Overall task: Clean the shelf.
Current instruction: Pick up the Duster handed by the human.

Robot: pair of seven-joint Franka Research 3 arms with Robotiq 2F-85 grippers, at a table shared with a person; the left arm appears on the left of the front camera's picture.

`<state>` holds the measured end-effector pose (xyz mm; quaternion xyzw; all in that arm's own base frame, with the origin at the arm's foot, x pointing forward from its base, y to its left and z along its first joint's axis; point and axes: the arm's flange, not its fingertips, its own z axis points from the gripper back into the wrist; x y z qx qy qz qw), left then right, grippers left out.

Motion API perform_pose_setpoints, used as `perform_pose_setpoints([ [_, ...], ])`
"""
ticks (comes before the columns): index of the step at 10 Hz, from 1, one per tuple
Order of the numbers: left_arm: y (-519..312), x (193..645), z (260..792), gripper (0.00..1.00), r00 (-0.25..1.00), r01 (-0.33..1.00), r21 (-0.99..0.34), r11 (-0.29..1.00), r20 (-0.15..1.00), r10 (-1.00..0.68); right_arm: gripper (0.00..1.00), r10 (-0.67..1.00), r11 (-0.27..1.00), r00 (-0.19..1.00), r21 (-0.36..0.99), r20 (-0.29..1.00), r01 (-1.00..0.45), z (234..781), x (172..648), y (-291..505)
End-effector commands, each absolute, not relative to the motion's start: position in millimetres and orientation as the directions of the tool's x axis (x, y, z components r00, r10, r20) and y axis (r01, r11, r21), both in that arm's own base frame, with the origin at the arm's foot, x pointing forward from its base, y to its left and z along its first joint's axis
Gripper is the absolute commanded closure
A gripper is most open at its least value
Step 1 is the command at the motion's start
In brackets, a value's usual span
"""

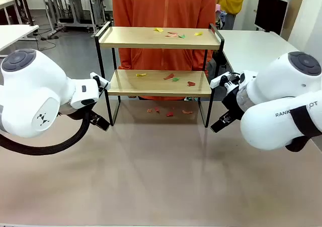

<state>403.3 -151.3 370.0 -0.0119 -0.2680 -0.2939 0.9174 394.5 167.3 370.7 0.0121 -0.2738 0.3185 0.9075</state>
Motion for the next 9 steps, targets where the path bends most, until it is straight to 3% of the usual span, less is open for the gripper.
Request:
perform_pose_setpoints([
  [1,-151.3,403.3,370.0,0.0,0.683,0.546,0.136,0.827,0.499,-0.533,0.0,0.571,0.797,0.647,-0.152,0.505,-0.585,370.8,394.5,167.3],
  [9,-151.4,403.3,370.0,0.0,0.684,0.545,0.135,0.827,0.499,-0.533,0.0,0.572,0.797,0.647,-0.153,0.504,-0.585,370.7,394.4,167.4],
])
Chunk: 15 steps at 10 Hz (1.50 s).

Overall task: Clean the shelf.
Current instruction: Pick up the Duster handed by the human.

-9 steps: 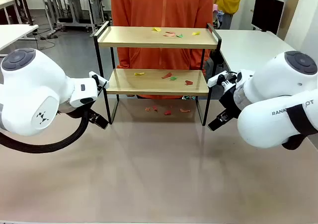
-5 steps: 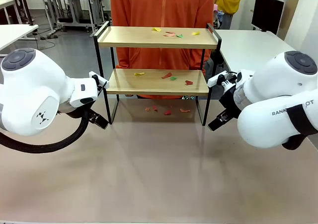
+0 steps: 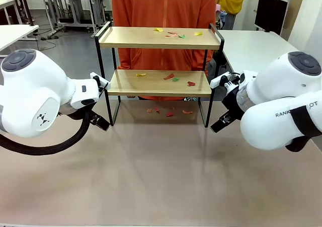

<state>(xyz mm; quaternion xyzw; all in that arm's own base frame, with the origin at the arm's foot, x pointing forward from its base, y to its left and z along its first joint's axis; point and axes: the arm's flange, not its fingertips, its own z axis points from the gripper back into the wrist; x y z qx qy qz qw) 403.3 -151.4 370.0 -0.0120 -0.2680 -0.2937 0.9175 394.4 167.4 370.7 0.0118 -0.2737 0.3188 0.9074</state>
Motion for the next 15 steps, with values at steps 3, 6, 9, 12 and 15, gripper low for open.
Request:
perform_pose_setpoints([
  [3,-126,399,446,0.0,0.562,0.723,0.04,0.689,0.546,-0.621,0.0,0.523,0.78,0.573,-0.083,0.631,-0.62,451,409,123],
  [6,-76,420,479,0.0,0.456,0.869,-0.126,0.479,0.582,-0.673,0.0,0.517,0.686,0.475,-0.012,0.712,-0.727,469,426,62],
  [9,-11,463,464,0.0,0.312,0.947,-0.167,0.276,0.685,-0.658,0.0,0.532,0.585,0.38,-0.005,0.757,-0.811,442,460,-2],
  [12,13,476,443,0.0,0.189,0.974,-0.079,0.214,0.805,-0.562,0.0,0.516,0.588,0.375,0.0,0.77,-0.809,412,478,-27],
  [15,15,456,455,0.0,0.24,0.964,-0.112,0.243,0.76,-0.604,0.0,0.556,0.59,0.373,-0.037,0.743,-0.807,433,446,-29],
])
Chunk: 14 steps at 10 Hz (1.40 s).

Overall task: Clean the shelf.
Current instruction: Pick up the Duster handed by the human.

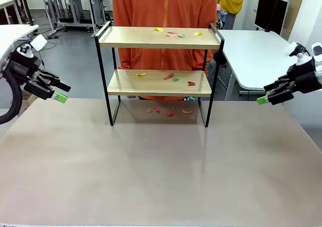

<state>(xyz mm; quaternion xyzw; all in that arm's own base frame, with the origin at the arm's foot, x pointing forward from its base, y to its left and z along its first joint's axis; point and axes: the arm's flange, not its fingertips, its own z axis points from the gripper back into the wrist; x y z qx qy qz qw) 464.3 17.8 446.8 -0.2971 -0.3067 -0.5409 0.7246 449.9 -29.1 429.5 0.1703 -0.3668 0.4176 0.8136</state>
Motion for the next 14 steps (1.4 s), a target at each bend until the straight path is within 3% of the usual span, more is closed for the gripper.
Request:
perform_pose_setpoints([
  [1,15,456,455,0.0,0.24,0.964,-0.112,0.243,0.76,-0.604,0.0,0.556,0.59,0.373,-0.037,0.743,-0.807,433,446,-29],
  [3,16,463,451,0.0,0.229,0.965,-0.098,0.242,0.761,-0.607,0.0,0.556,0.59,0.373,-0.037,0.743,-0.807,433,446,-29],
  [4,28,495,448,0.0,0.263,0.958,-0.143,0.249,0.787,-0.559,0.0,0.55,0.602,0.395,-0.023,0.736,-0.798,435,446,-25],
  [5,46,524,436,0.0,0.305,0.944,-0.19,0.269,0.809,-0.502,0.0,0.523,0.588,0.393,0.014,0.757,-0.809,425,477,-45],
  [10,108,575,379,0.0,0.163,0.982,-0.128,0.136,0.944,-0.288,0.0,0.401,0.386,0.101,-0.068,0.91,-0.92,343,542,-110],
  [13,116,570,358,0.0,0.038,0.999,-0.03,0.046,0.98,-0.193,0.0,0.367,0.337,-0.022,-0.154,0.93,-0.929,317,555,-117],
  [14,114,565,358,0.0,0.004,1.0,-0.004,0.001,0.989,-0.148,0.0,0.362,0.305,-0.013,-0.132,0.932,-0.943,321,550,-115],
])
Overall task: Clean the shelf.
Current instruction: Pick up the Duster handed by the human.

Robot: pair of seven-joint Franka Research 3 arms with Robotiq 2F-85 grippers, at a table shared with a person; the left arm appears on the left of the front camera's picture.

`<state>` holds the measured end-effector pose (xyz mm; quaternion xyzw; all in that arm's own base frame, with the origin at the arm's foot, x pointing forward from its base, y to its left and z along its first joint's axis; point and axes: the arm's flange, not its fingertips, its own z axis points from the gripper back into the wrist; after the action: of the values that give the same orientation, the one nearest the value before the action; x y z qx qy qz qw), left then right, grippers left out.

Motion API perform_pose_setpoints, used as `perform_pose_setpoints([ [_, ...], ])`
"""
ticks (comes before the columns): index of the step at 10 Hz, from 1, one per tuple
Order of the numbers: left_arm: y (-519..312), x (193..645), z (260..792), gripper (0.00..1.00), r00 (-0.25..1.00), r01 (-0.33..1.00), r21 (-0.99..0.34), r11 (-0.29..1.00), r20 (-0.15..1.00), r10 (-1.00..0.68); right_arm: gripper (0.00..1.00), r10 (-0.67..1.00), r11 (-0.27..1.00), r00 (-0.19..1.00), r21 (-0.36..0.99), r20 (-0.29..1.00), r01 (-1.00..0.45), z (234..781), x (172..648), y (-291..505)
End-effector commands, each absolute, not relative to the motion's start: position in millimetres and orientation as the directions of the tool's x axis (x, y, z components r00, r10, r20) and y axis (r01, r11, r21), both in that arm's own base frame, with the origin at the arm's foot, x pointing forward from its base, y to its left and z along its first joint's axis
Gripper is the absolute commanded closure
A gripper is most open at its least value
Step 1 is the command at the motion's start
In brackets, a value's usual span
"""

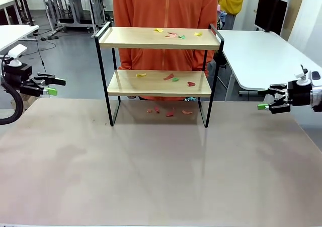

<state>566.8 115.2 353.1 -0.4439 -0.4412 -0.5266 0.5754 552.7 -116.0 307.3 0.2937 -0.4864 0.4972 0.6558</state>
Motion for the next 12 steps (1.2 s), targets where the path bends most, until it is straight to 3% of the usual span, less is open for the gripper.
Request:
perform_pose_setpoints([
  [1,118,571,356,0.0,0.099,0.992,-0.077,0.096,0.964,-0.248,0.0,0.369,0.351,0.055,-0.085,0.928,-0.933,306,546,-117],
  [3,118,571,356,0.0,0.099,0.992,-0.077,0.096,0.964,-0.248,0.0,0.369,0.351,0.055,-0.085,0.928,-0.933,306,546,-117],
  [8,127,579,349,0.0,-0.084,0.992,0.093,0.08,0.99,-0.114,0.0,0.257,0.3,-0.025,-0.104,0.966,-0.948,315,561,-141],
  [12,147,586,352,0.0,-0.087,0.995,0.09,0.046,0.995,-0.056,0.0,0.224,0.301,-0.03,-0.098,0.974,-0.949,318,570,-152],
])
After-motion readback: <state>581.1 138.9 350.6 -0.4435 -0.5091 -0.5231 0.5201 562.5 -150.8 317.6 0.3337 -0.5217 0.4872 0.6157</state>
